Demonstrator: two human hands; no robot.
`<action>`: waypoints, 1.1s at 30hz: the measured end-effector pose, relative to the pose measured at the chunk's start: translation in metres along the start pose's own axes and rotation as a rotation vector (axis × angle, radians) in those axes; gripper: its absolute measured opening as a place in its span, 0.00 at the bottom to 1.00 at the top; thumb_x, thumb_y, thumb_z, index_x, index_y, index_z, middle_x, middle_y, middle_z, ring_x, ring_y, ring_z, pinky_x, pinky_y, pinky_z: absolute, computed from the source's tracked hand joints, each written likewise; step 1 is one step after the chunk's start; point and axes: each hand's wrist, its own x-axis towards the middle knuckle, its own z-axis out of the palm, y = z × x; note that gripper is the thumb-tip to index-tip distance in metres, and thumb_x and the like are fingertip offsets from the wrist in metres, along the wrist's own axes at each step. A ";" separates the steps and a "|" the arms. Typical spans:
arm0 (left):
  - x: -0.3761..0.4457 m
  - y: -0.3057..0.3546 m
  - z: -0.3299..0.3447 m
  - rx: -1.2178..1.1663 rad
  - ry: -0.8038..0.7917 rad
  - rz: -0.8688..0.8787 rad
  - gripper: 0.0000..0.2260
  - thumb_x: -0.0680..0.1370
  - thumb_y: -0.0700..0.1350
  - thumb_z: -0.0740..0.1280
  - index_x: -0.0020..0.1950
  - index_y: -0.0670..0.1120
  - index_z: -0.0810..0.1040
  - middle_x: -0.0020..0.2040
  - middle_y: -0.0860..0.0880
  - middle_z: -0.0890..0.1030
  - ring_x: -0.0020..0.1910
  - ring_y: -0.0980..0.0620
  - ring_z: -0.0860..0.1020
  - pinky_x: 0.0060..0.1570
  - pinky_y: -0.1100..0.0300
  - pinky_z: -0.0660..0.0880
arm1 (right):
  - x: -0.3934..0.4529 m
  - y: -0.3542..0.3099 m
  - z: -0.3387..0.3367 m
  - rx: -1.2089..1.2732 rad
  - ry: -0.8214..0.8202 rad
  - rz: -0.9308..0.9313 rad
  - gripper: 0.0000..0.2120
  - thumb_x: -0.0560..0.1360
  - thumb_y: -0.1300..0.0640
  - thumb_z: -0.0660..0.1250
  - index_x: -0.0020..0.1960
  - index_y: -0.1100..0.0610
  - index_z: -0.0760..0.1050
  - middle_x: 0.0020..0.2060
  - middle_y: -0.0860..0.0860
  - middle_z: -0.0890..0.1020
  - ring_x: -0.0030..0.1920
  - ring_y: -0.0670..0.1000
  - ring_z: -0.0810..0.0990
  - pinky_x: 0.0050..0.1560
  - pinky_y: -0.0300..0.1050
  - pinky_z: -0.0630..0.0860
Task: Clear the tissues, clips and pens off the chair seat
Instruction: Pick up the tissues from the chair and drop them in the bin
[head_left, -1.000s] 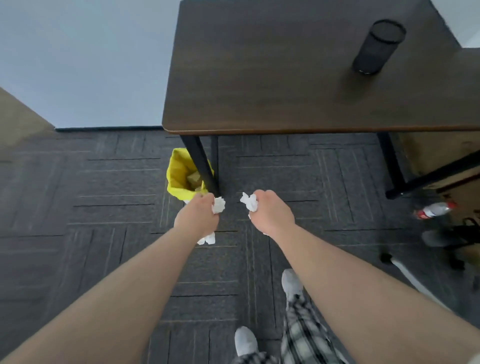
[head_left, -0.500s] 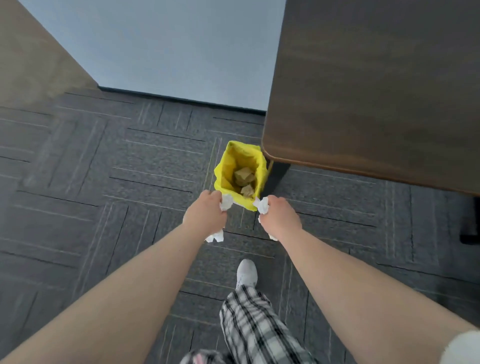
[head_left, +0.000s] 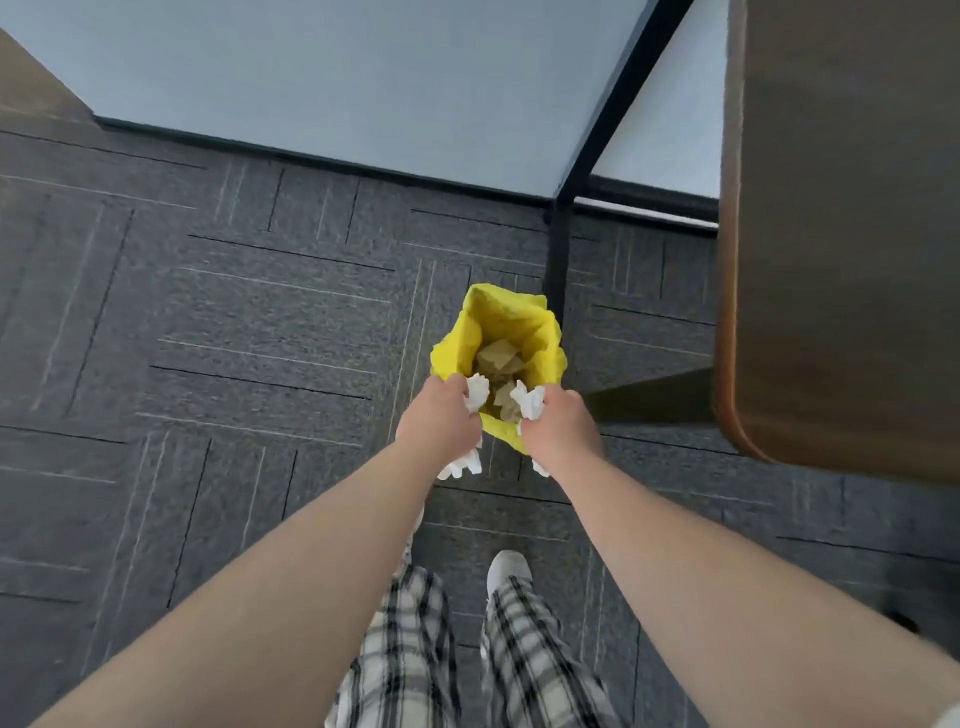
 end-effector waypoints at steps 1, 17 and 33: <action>0.014 -0.002 0.000 0.006 -0.009 0.020 0.15 0.78 0.45 0.61 0.63 0.42 0.69 0.61 0.42 0.70 0.55 0.41 0.75 0.49 0.51 0.72 | 0.011 -0.003 0.004 0.004 0.009 0.017 0.15 0.77 0.56 0.65 0.62 0.56 0.71 0.57 0.55 0.74 0.52 0.58 0.77 0.44 0.48 0.74; 0.166 -0.013 0.036 -0.048 -0.089 0.137 0.20 0.76 0.51 0.66 0.62 0.42 0.69 0.60 0.43 0.69 0.53 0.41 0.75 0.43 0.54 0.70 | 0.145 -0.016 0.062 0.118 0.069 0.209 0.17 0.75 0.55 0.63 0.63 0.55 0.71 0.58 0.56 0.73 0.53 0.60 0.77 0.47 0.50 0.73; 0.132 -0.013 0.000 0.183 -0.285 0.180 0.40 0.73 0.56 0.69 0.78 0.54 0.50 0.79 0.46 0.48 0.74 0.42 0.63 0.64 0.48 0.69 | 0.107 -0.008 0.040 0.146 -0.008 0.152 0.33 0.75 0.52 0.67 0.75 0.49 0.56 0.71 0.54 0.63 0.67 0.58 0.69 0.61 0.54 0.72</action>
